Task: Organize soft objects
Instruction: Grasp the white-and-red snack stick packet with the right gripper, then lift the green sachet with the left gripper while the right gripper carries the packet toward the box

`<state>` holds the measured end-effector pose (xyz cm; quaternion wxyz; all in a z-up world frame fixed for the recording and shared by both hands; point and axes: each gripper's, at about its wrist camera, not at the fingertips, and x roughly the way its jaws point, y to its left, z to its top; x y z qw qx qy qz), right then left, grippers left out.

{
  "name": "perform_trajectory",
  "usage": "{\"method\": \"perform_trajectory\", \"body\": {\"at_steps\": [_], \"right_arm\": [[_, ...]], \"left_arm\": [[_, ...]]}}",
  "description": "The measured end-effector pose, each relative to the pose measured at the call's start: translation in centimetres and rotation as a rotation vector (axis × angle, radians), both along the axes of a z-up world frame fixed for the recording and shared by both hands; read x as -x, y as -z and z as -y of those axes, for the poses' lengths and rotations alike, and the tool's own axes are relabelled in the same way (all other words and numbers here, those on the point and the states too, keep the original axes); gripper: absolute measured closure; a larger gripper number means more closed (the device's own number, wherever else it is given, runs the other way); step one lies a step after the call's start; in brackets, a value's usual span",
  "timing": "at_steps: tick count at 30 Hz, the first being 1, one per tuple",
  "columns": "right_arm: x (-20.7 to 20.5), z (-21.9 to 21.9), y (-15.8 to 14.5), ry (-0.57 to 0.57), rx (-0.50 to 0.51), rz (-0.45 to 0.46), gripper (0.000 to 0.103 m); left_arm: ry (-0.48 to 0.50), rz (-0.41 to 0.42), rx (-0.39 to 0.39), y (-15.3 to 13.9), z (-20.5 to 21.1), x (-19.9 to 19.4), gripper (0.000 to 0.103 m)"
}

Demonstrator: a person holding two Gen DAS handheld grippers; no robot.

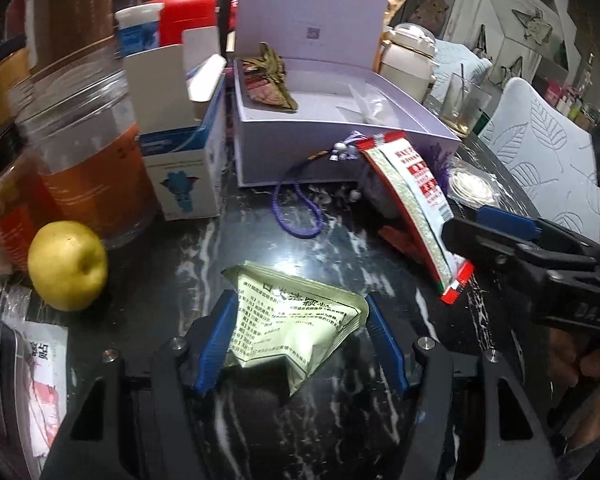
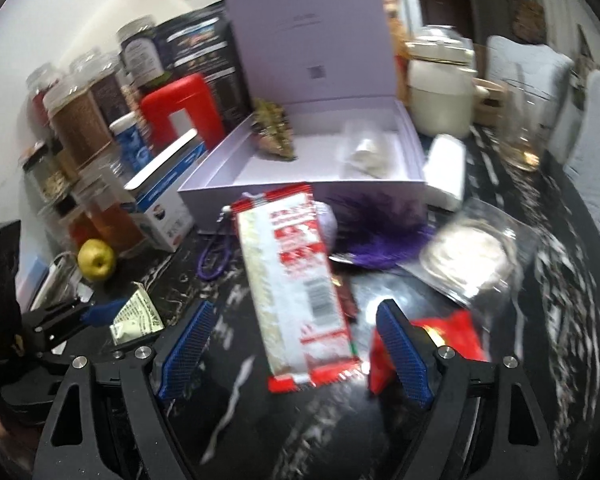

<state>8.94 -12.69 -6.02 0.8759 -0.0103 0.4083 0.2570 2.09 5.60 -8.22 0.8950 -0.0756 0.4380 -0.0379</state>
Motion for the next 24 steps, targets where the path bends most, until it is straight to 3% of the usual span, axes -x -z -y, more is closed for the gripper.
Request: {"method": "perform_trajectory", "body": {"at_steps": [6,11,16,24], "right_arm": [[-2.4,-1.3,1.8,-0.022,0.012,-0.065,0.020],[-2.5,-2.2,2.2,-0.032,0.072,-0.046,0.021],[-2.4,-2.8,2.8,0.006,0.163,-0.023,0.050],[-0.7,-2.0,2.0,0.037,0.134,-0.035,0.055]], "left_arm": [[-0.026,-0.015,0.033,0.4,-1.2,0.1,0.039],[-0.041,-0.011,0.034,0.4,-1.7,0.4,0.039],[-0.057,-0.003,0.029,0.1,-2.4,1.0,0.039],[-0.059,0.023,0.022,-1.0,-2.2,2.5,0.039]]}}
